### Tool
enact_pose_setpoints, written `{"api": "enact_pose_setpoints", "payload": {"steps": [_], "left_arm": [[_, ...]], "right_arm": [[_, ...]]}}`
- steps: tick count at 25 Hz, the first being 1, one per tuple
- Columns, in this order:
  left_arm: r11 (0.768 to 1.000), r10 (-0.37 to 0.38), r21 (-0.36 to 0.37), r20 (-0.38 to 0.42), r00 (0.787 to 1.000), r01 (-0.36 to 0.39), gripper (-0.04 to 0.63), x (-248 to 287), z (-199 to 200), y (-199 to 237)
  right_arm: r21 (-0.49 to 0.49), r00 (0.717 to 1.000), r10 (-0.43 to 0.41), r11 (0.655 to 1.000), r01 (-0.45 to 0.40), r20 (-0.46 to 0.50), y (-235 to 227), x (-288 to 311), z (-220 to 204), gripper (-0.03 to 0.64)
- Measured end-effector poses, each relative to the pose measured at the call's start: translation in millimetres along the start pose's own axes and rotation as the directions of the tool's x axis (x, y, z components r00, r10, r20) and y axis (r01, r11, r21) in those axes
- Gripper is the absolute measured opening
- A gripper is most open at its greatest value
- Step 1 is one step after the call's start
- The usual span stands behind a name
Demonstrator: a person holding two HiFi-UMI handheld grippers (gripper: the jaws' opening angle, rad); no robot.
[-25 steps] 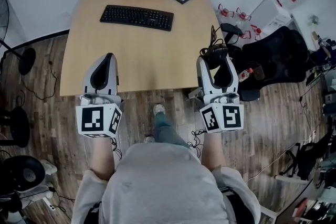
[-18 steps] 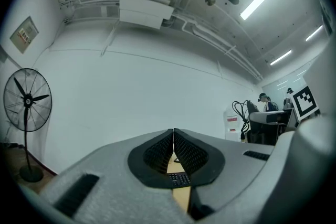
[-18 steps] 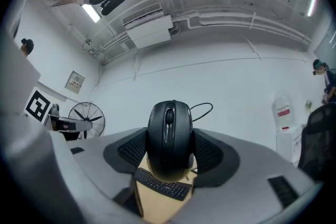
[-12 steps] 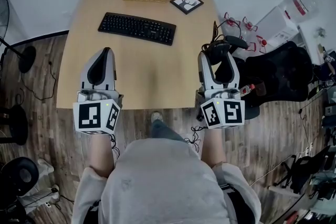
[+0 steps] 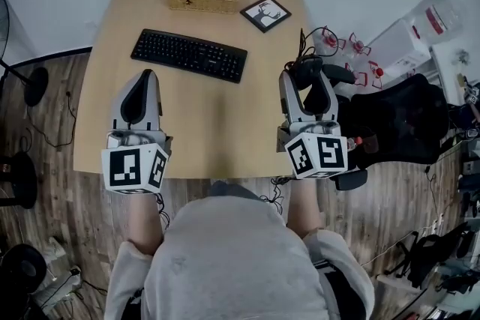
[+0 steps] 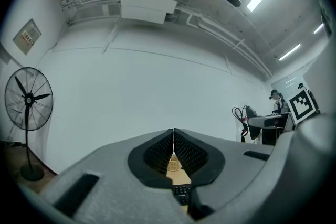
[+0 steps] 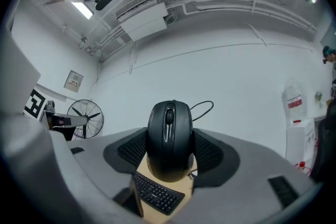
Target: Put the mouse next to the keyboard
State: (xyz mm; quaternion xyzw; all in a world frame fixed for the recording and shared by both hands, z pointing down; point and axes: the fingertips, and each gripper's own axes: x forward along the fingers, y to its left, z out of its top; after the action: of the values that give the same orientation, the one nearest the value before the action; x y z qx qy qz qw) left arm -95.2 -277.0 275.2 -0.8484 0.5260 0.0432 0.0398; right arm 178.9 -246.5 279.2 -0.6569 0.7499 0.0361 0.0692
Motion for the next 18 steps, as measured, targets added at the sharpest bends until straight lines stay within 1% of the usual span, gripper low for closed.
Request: {"api": "enact_pose_setpoints", "payload": {"steps": [6,11,18], "left_arm": [[1.0,0.025,0.003,-0.029,0.999,-0.025,0.01,23.4,-9.7,4.8],[0.999,0.044,0.005,-0.056,0.997,-0.044,0.011,38.2,-21.7,9.7],[0.999,0.054,0.004,-0.096,0.994,-0.054,0.01,53.9,-38.7,14.6]], "right_arm": [[0.018,0.997,0.001,1.0,0.0,-0.074,-22.3,33.5,-28.7,0.259],[0.067,0.989,-0.003,0.998,0.013,-0.147,-39.1,52.4,-63.8,0.259],[0.117,0.962,0.0,0.993,0.033,-0.272,-56.6,75.1,-121.2,0.259]]}}
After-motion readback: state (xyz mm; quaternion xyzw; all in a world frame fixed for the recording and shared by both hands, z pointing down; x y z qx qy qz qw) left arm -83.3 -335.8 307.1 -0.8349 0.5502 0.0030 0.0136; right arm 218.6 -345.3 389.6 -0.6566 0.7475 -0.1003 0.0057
